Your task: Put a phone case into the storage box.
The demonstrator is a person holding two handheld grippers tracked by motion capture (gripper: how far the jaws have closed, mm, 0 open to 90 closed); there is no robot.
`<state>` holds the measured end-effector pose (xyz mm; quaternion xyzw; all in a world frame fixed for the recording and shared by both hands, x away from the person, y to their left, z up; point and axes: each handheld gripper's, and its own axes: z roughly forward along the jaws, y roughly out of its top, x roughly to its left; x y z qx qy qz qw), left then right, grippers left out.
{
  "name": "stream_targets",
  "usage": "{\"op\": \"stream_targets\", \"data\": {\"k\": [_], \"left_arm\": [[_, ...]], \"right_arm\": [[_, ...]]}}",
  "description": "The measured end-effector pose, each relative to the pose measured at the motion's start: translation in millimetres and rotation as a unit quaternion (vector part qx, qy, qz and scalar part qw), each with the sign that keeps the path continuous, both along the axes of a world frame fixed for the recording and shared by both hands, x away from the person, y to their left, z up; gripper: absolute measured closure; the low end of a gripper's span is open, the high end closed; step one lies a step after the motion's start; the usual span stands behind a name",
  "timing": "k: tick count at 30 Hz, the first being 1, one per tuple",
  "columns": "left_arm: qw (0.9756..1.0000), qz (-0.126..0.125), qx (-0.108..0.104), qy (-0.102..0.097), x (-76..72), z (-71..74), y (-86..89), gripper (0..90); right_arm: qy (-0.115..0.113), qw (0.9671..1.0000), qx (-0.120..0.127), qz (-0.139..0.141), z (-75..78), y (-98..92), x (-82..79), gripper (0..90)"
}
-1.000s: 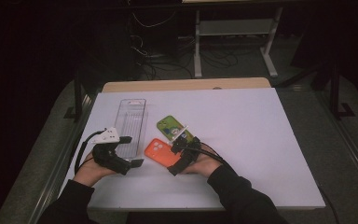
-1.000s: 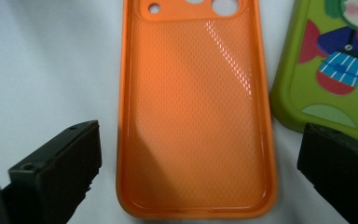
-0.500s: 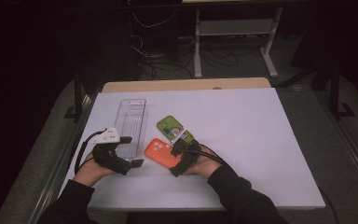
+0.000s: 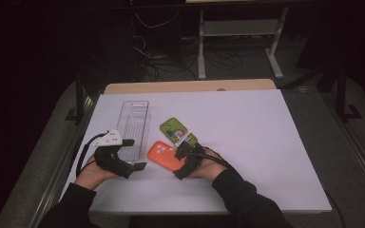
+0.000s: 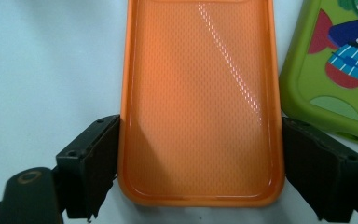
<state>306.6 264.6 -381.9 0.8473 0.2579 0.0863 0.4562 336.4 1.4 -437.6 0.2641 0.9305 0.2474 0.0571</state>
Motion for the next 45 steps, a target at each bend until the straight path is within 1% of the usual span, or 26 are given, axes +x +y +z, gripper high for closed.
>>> {"op": "stream_targets", "data": {"k": [13, 16, 19, 21, 22, 23, 25, 29, 31, 33, 36, 39, 42, 43, 45], "left_arm": [[1.0, 0.001, 0.0, 0.002, -0.4, -0.2, 0.0, 0.0], [1.0, 0.0, 0.0, 0.002, -0.4, -0.1, 0.4, 0.0], [1.0, 0.0, 0.001, -0.001, -0.1, 0.4, 1.1, 0.0], [1.0, 0.001, 0.001, -0.001, -0.2, 0.5, 1.3, 0.0], [1.0, 0.001, 0.001, -0.001, -0.2, 0.5, 1.3, 0.0], [1.0, 0.001, 0.001, -0.001, -0.1, 0.6, 1.4, 0.0], [1.0, 0.001, 0.001, -0.001, 0.0, 0.6, 1.5, 0.0], [1.0, 0.002, 0.0, 0.0, -0.5, 0.8, 1.4, 0.0], [0.9999, 0.005, -0.009, 0.003, -1.2, 0.8, 0.6, 0.0], [0.9999, 0.004, -0.009, 0.003, -0.8, 0.7, 0.9, 0.0], [0.9999, 0.004, -0.009, 0.004, -0.9, 1.0, 0.3, 0.0], [1.0, 0.001, -0.007, -0.001, 0.3, 2.8, 1.4, 0.0], [0.9998, 0.001, -0.018, 0.0, 0.4, 5.7, 1.5, 0.0], [0.9999, -0.006, -0.013, -0.002, 0.8, 7.5, 1.8, 0.0], [0.9998, -0.007, -0.016, -0.002, 1.2, 9.2, -0.5, 0.0]], "right_arm": [[0.0, 1.0, 0.0, 0.005, 0.5, -1.0, 1.5, 15.5], [-0.009, 0.9999, -0.002, 0.009, 0.3, -1.8, 1.0, 15.5], [-0.011, 0.9999, -0.001, 0.012, 1.5, -3.6, 0.2, 15.6], [-0.005, 0.9999, 0.007, 0.013, 4.0, -5.9, 0.5, 15.6], [-0.006, 0.9999, 0.01, 0.012, 5.2, -7.1, 0.8, 15.6], [-0.007, 0.9999, 0.008, 0.013, 6.3, -8.2, 1.0, 15.6], [-0.002, 0.9997, 0.017, 0.016, 8.6, -10.8, 1.4, 15.7], [-0.003, 0.9993, 0.029, 0.022, 14.1, -14.8, 0.3, 15.7], [-0.006, 0.9991, 0.031, 0.027, 17.8, -17.9, -0.6, 15.7], [-0.01, 0.999, 0.031, 0.032, 21.2, -22.0, -0.3, 15.6], [-0.01, 0.9986, 0.037, 0.035, 26.5, -28.8, 1.1, 15.6], [-0.012, 0.9983, 0.042, 0.04, 31.0, -36.4, 2.7, 15.6], [-0.014, 0.9974, 0.045, 0.055, 35.8, -45.0, 5.1, 15.6], [-0.018, 0.997, 0.046, 0.059, 37.7, -48.0, 6.3, 15.6], [-0.016, 0.9964, 0.05, 0.066, 41.4, -54.6, 8.3, 15.6]]}}
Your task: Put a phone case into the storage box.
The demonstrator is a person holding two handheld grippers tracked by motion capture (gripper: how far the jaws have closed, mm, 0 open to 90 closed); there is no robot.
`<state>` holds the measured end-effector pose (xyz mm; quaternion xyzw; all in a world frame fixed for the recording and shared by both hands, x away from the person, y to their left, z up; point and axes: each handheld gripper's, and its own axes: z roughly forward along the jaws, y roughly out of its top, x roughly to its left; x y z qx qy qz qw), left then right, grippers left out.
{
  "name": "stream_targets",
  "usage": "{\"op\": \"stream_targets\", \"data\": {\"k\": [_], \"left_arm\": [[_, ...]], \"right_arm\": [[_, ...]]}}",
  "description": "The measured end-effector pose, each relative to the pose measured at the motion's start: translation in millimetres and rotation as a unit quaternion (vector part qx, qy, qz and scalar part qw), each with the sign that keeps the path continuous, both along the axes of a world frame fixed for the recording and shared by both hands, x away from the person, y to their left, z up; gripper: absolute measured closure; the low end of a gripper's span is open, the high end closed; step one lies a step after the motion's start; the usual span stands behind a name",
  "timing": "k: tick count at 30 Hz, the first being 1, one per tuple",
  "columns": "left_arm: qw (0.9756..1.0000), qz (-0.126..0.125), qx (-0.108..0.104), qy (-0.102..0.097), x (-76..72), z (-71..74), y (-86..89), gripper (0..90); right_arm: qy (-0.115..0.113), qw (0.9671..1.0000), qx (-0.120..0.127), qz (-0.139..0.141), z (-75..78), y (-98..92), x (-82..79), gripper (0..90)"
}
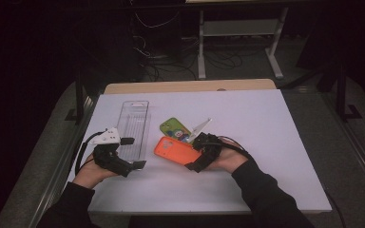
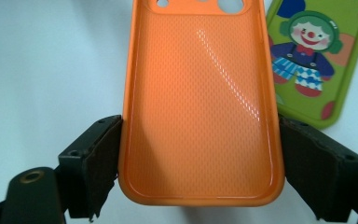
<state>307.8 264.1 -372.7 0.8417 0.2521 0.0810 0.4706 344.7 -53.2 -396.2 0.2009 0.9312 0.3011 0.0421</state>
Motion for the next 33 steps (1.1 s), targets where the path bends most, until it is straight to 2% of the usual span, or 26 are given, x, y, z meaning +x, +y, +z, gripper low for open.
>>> {"op": "stream_targets", "data": {"k": [5, 11, 15, 18, 27, 33], "left_arm": [[0.9999, -0.013, 0.002, 0.002, 5.1, 3.8, -9.4, 0.0], [0.999, -0.039, 0.022, -0.001, 12.8, 10.3, -26.0, 0.0], [0.9982, -0.056, 0.021, -0.002, 18.0, 12.6, -39.5, 0.0], [0.9972, -0.07, 0.028, -0.003, 21.4, 15.3, -49.6, 0.0], [0.9932, -0.109, 0.042, -0.007, 32.9, 21.0, -75.4, 0.0], [0.9895, -0.136, 0.047, -0.013, 39.4, 24.0, -85.4, 0.0]], "right_arm": [[-0.004, 0.9998, 0.007, 0.02, 5.5, -19.0, 5.9, 15.5], [-0.002, 0.999, 0.011, 0.042, 7.1, -36.1, 11.3, 15.5], [-0.004, 0.9985, 0.009, 0.055, 8.9, -44.2, 12.2, 15.4], [-0.008, 0.9982, 0.003, 0.06, 11.5, -49.2, 11.5, 15.4], [-0.017, 0.9979, 0.009, 0.062, 17.4, -62.6, 11.3, 15.5], [-0.02, 0.9965, 0.005, 0.081, 18.7, -66.5, 9.8, 15.4]]}}
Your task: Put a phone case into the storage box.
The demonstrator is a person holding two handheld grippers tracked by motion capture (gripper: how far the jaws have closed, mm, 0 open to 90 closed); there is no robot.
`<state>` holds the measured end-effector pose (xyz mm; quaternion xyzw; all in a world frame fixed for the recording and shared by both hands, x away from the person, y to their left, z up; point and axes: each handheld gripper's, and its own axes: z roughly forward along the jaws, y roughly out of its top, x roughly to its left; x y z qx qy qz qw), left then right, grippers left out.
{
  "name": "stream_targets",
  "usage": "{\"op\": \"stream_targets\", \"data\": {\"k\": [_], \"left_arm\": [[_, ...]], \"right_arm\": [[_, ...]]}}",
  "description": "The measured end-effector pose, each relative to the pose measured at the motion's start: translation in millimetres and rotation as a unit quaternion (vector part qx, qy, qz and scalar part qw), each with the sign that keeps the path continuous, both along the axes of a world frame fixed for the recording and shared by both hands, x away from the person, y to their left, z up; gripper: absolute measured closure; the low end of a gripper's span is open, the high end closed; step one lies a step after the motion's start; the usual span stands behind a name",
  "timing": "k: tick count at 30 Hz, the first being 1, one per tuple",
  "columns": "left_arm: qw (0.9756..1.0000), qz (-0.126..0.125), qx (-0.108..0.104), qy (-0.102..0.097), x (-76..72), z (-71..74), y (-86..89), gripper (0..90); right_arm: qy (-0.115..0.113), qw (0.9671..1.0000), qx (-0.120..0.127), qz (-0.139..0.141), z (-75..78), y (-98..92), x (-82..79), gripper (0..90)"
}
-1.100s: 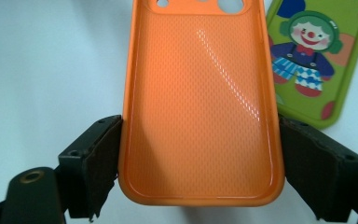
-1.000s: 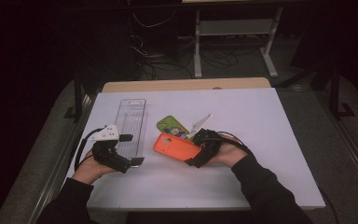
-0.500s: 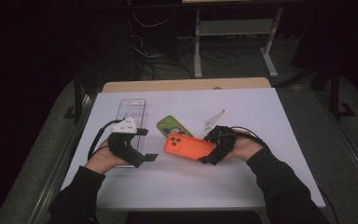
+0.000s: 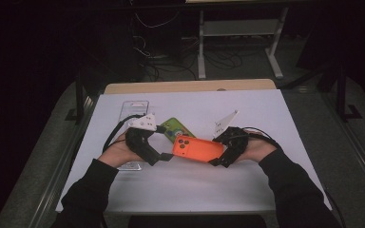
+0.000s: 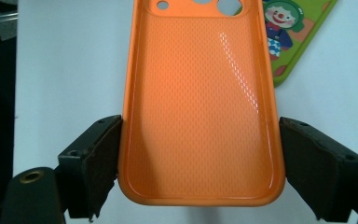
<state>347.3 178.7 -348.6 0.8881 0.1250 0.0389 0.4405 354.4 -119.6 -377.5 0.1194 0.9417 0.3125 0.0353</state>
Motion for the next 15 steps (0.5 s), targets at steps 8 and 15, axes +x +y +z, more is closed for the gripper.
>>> {"op": "stream_targets", "data": {"k": [8, 15], "left_arm": [[0.9991, -0.04, 0.0, 0.012, 8.8, 3.4, -14.0, 0.0], [0.9965, -0.083, 0.011, 0.008, 5.4, 7.1, -27.9, 0.0]], "right_arm": [[-0.002, 0.9997, 0.005, 0.025, 2.4, -2.2, -3.6, 15.4], [0.003, 0.9988, 0.008, 0.048, 3.7, 0.9, -9.0, 15.4]]}}
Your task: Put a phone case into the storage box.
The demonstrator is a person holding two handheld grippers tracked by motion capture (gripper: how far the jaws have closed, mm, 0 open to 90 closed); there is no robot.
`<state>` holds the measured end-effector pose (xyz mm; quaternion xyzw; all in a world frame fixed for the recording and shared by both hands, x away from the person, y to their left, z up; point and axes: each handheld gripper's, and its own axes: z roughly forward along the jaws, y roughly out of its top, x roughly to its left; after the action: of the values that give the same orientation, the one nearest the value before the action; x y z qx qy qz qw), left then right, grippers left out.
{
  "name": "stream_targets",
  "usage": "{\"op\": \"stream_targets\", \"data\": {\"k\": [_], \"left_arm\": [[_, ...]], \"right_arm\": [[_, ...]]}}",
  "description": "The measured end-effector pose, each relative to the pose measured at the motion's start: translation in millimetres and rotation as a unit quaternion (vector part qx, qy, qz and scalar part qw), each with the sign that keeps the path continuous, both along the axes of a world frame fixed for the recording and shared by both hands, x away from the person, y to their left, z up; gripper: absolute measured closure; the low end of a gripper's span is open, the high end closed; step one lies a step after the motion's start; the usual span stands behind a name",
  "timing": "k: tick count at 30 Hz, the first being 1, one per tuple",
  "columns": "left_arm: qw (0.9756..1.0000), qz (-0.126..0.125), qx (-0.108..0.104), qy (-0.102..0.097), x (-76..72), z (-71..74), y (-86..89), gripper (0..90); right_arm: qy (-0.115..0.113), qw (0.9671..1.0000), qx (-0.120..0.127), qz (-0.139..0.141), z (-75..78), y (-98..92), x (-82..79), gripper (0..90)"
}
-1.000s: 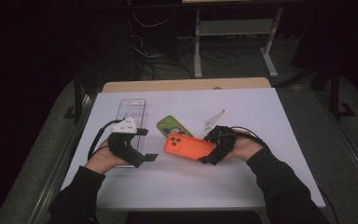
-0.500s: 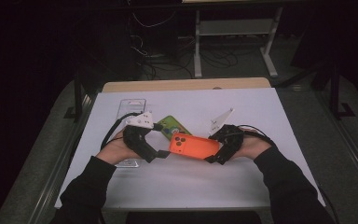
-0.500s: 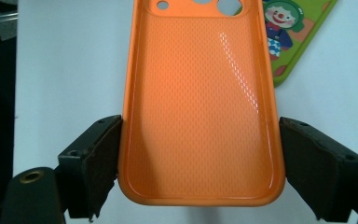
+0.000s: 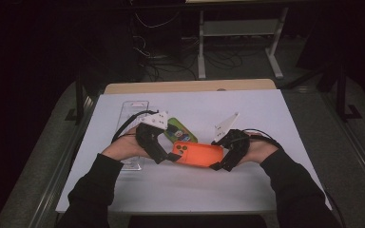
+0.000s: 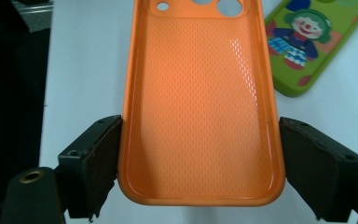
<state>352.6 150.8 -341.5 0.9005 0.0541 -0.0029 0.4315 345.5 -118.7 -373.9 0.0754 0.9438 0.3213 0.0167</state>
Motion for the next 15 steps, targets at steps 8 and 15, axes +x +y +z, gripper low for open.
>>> {"op": "stream_targets", "data": {"k": [8, 15], "left_arm": [[0.9984, -0.034, 0.043, -0.009, -7.5, -10.1, -13.2, 0.0], [0.996, -0.046, 0.076, -0.001, -10.9, -20.4, -22.4, 0.0]], "right_arm": [[0.002, 0.9998, -0.004, 0.018, 0.0, 6.7, -5.4, 15.4], [0.001, 0.9995, -0.003, 0.031, 2.9, 9.0, -8.1, 15.4]]}}
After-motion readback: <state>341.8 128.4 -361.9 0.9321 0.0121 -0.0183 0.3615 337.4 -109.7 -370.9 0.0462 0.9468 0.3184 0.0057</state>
